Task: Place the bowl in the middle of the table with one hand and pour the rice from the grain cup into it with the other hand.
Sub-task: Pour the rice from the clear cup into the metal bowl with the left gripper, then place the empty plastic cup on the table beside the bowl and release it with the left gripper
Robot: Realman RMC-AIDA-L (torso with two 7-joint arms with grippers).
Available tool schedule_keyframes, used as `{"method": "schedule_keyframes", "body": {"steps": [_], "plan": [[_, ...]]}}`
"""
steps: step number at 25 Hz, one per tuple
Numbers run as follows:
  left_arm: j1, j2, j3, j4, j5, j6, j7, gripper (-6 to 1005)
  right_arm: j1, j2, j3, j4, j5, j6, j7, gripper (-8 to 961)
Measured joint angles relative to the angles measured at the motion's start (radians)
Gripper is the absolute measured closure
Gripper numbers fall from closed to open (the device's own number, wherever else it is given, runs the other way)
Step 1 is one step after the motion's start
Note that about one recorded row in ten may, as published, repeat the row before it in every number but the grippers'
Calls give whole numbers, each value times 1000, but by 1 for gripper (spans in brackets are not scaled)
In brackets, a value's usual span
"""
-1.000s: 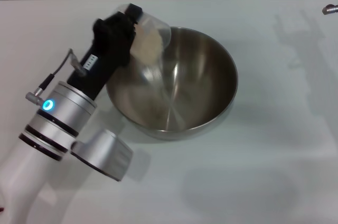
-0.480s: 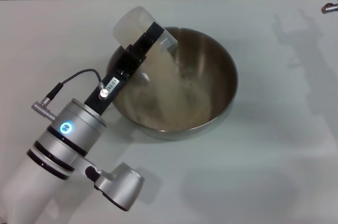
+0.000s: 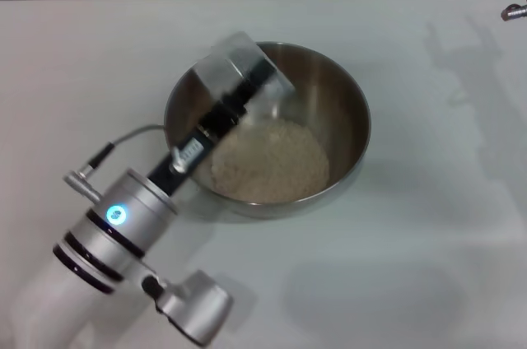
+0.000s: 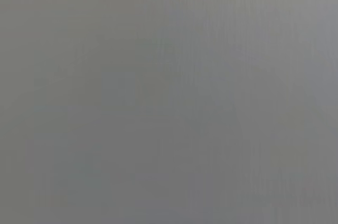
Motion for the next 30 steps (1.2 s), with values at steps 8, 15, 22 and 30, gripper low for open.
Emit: {"method": "schedule_keyframes", "body": {"steps": [8, 15, 22, 30], "plan": [[4, 1, -26, -1, -10, -50, -22, 980, -3, 0, -1, 1, -1, -20, 0, 281], [11, 0, -55, -5, -9, -45, -40, 980, -2, 0, -2, 3, -1, -21, 0, 281], [18, 0, -65, -39, -40, -61, -111, 980, 1, 0, -1, 5, -1, -19, 4, 281], [50, 0, -147, -146, -150, -31, -587, 981, 3, 0, 0, 10, 1, -11, 8, 281]]}}
